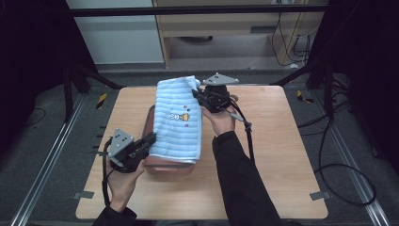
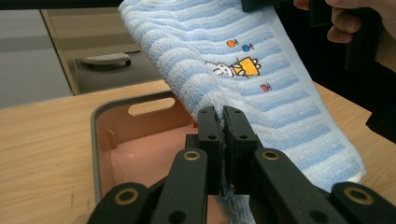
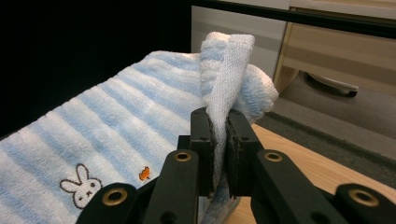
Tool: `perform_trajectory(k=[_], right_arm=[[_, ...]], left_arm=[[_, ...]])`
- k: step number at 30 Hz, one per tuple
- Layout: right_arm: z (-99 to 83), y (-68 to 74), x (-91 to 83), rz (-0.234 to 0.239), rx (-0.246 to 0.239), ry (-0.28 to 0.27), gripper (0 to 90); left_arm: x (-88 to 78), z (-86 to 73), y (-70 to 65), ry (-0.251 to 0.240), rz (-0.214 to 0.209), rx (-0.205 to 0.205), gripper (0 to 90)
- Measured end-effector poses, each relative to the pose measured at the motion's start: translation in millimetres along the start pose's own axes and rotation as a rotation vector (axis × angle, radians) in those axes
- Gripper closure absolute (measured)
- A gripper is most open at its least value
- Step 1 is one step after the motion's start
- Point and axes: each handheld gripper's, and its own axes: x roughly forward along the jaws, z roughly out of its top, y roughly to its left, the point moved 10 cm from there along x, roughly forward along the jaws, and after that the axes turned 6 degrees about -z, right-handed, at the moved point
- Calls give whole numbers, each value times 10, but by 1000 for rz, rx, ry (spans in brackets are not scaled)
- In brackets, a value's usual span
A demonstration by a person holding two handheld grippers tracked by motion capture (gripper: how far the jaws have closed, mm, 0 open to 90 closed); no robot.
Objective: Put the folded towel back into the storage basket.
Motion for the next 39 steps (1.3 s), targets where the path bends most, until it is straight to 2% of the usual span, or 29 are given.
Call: perform_trajectory(k=[5, 6, 11, 17, 21, 26, 32, 39], right_arm=[[18, 53, 112, 9, 7, 2, 833], [19, 59, 139, 11, 2, 2, 833], [-27, 103, 273, 20, -7, 7, 833], [-133, 121, 417, 23, -8, 31, 833], [-248, 150, 541, 27, -11, 52, 833], [-377, 174, 626, 25, -20, 81, 833], [-547, 176, 689, 21, -7, 113, 833], [-731, 204, 768, 22, -6, 145, 832]], left_arm=[[16, -26, 96, 4, 16, -5, 862], [42, -57, 141, 12, 24, -8, 862], [129, -153, 199, 39, 33, -27, 862], [210, -231, 238, 63, 46, -8, 862], [257, -316, 296, 90, 62, 9, 862], [284, -443, 336, 130, 75, -5, 862], [313, -587, 361, 169, 76, -18, 862], [337, -715, 376, 200, 80, -15, 862]])
